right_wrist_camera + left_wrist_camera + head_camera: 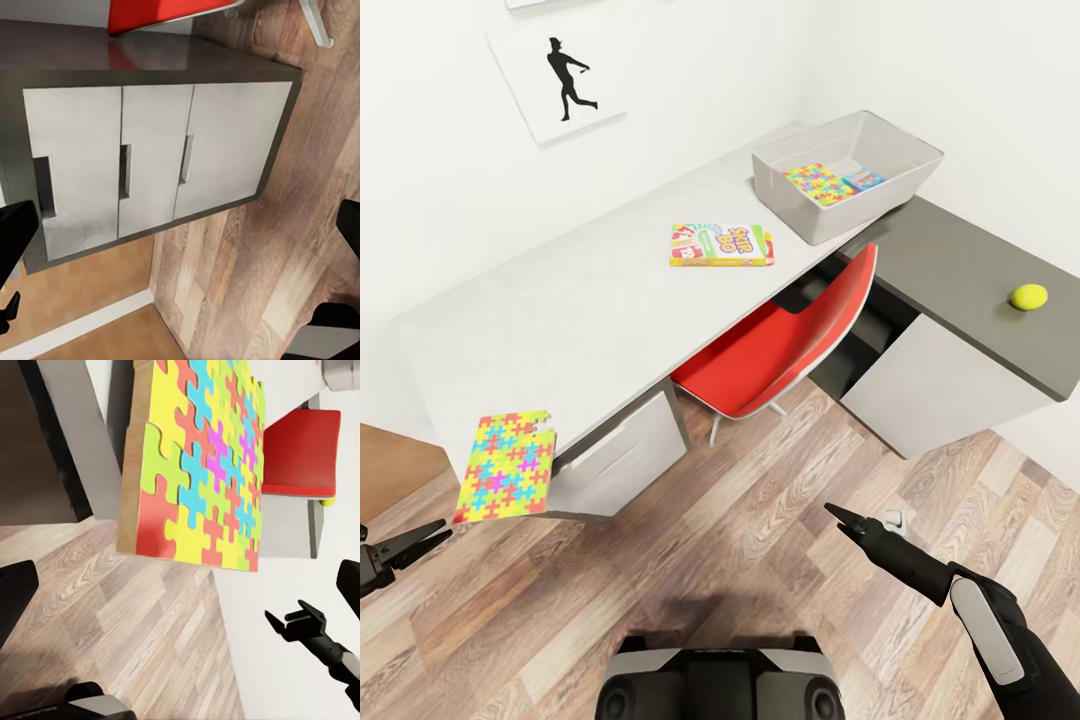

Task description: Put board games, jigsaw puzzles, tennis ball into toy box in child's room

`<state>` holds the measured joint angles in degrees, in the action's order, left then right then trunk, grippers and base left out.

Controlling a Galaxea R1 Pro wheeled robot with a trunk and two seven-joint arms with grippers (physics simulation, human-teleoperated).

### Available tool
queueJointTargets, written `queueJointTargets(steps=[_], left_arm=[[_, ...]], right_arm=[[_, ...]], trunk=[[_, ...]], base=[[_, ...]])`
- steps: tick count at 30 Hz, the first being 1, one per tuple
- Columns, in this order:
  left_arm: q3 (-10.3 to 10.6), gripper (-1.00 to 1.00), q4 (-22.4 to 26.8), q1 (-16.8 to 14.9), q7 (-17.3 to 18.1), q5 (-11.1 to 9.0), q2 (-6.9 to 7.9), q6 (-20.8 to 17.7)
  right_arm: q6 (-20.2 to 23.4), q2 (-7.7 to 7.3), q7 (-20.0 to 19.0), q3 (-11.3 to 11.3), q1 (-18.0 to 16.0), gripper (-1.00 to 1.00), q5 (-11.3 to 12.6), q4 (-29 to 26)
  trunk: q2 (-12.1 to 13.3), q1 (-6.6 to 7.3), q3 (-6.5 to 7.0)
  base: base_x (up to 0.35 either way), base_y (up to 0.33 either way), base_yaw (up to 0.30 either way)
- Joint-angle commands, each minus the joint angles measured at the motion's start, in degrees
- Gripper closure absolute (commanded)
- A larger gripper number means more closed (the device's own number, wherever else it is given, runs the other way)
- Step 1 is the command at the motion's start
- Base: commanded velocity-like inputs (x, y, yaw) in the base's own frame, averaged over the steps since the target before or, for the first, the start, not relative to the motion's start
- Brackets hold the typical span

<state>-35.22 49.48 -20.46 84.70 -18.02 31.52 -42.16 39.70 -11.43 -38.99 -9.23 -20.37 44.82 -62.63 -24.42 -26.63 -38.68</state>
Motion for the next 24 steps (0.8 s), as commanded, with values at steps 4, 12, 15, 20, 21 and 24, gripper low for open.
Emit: queueJointTargets(steps=[4, 12, 15, 20, 21, 24], left_arm=[[-0.1, -1.0, 0.0, 0.0, 0.2, 0.0, 0.01, -0.7], [-0.1, -1.0, 0.0, 0.0, 0.2, -0.1, -0.03, -0.8], [-0.1, -1.0, 0.0, 0.0, 0.2, -0.1, -0.04, -0.8], [-0.1, -1.0, 0.0, 0.0, 0.2, -0.1, -0.02, -0.9], [-0.1, -1.0, 0.0, 0.0, 0.2, -0.1, -0.03, -0.9], [-0.2, -1.0, 0.0, 0.0, 0.2, -0.1, -0.01, -0.9]], right_arm=[[0.4, 0.0, -0.1, 0.0, 0.0, -1.0, 0.2, 0.0], [0.4, 0.04, 0.0, 0.0, 0.0, -1.0, 0.2, 0.0], [0.4, 0.06, 0.0, 0.0, 0.0, -1.0, 0.2, 0.0], [0.4, 0.08, 0.0, 0.0, 0.0, -1.0, 0.2, 0.0], [0.4, 0.08, 0.0, 0.0, 0.0, -1.0, 0.2, 0.0], [0.4, 0.08, 0.0, 0.0, 0.0, -1.0, 0.2, 0.0]], trunk=[[-1.7, -0.91, -0.79], [-4.1, -2.23, -1.86], [-4.1, -2.23, -1.86], [-5.3, -2.89, -2.4], [-5.7, -3.11, -2.58], [-6.5, -3.54, -2.94]], base=[[0.0, 0.0, 0.0], [0.0, 0.0, 0.0], [0.0, 0.0, 0.0], [0.0, 0.0, 0.0], [0.0, 0.0, 0.0], [0.0, 0.0, 0.0]])
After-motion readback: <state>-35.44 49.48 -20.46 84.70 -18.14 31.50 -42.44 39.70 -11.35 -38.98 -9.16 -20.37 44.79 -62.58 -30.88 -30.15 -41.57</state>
